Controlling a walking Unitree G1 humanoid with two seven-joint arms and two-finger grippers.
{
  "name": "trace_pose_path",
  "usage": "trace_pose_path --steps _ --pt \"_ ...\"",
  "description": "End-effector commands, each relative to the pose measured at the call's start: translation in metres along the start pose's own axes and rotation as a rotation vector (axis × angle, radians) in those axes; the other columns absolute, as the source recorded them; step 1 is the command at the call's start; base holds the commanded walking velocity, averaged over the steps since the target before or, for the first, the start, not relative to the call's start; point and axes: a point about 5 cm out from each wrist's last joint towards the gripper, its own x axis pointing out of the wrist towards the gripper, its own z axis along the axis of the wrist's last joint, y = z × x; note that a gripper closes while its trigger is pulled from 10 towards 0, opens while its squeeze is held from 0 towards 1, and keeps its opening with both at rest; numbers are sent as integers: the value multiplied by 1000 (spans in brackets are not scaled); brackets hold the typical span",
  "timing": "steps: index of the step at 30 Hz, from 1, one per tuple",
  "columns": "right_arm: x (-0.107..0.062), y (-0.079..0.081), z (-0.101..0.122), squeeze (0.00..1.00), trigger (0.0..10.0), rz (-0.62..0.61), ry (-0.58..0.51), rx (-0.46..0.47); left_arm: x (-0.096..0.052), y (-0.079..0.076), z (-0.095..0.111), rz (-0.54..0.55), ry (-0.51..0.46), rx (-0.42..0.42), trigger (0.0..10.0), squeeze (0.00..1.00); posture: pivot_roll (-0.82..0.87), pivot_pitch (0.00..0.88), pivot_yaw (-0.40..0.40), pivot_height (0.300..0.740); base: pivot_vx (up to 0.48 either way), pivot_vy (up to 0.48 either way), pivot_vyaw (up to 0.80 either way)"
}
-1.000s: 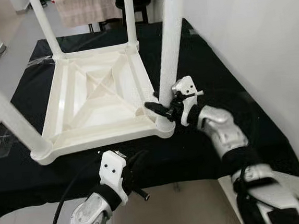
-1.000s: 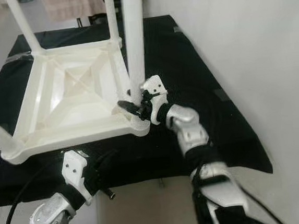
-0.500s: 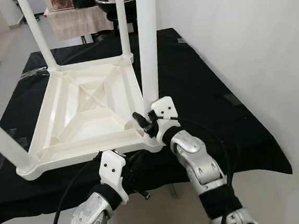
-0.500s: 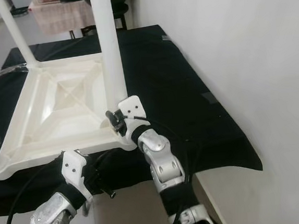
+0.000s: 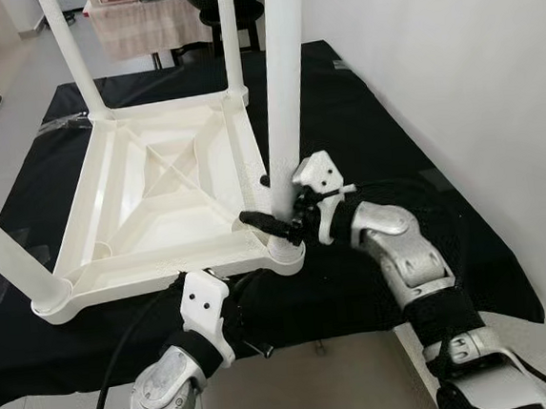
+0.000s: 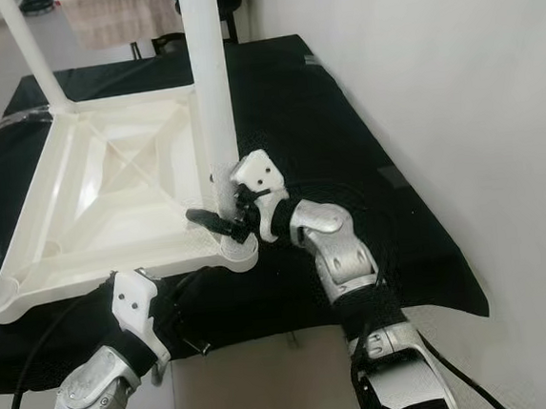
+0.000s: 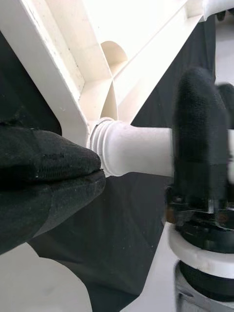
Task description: Building children table
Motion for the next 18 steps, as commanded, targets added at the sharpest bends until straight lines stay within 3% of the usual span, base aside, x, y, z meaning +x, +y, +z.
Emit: trace_pose_path --steps 1,5,6,7,18 --pt "1 -9 5 0 10000 93 24 -12 -2 0 -2 9 13 -7 10000 0 36 128 -2 740 0 0 0" --pt "1 -14 7 0 10000 101 30 -5 -2 0 -2 11 13 -7 10000 0 36 128 -2 740 0 0 0" --pt "0 -19 9 0 4353 118 30 28 -2 -1 -1 12 12 -7 10000 0 42 138 -4 740 0 0 0" --pt "-2 -22 8 0 0 147 40 59 -1 -1 -1 13 11 -7 10000 0 41 140 -4 740 0 0 0" --pt "-10 -32 4 0 0 114 37 94 0 -3 2 18 4 -7 10000 0 36 147 -6 740 0 0 0"
